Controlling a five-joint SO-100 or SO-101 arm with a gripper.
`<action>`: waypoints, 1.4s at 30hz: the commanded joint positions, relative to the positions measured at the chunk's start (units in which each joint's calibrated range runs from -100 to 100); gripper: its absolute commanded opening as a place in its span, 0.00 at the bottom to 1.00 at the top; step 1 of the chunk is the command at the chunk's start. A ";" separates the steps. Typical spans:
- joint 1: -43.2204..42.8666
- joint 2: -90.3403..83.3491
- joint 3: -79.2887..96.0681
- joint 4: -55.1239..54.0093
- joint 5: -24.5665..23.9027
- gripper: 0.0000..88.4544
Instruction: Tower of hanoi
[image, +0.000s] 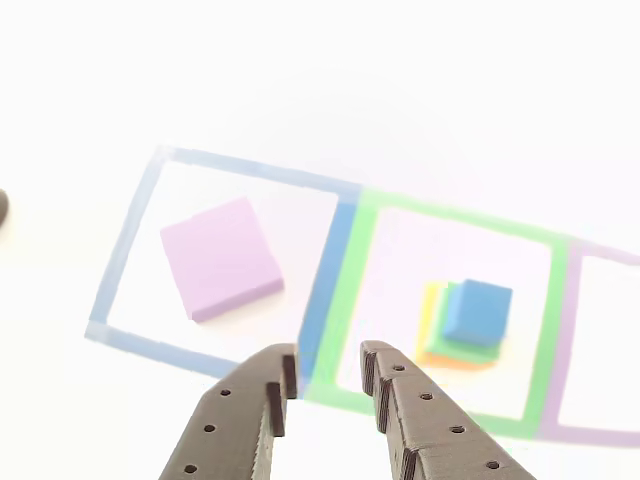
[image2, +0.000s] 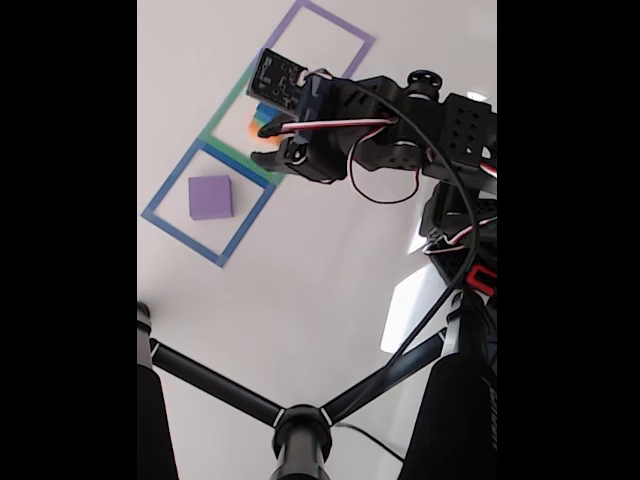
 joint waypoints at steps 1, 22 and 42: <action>3.28 -1.82 -19.47 19.50 0.00 0.00; 18.81 0.12 -40.74 38.94 0.00 0.05; 19.19 -6.91 11.08 -15.40 0.00 0.40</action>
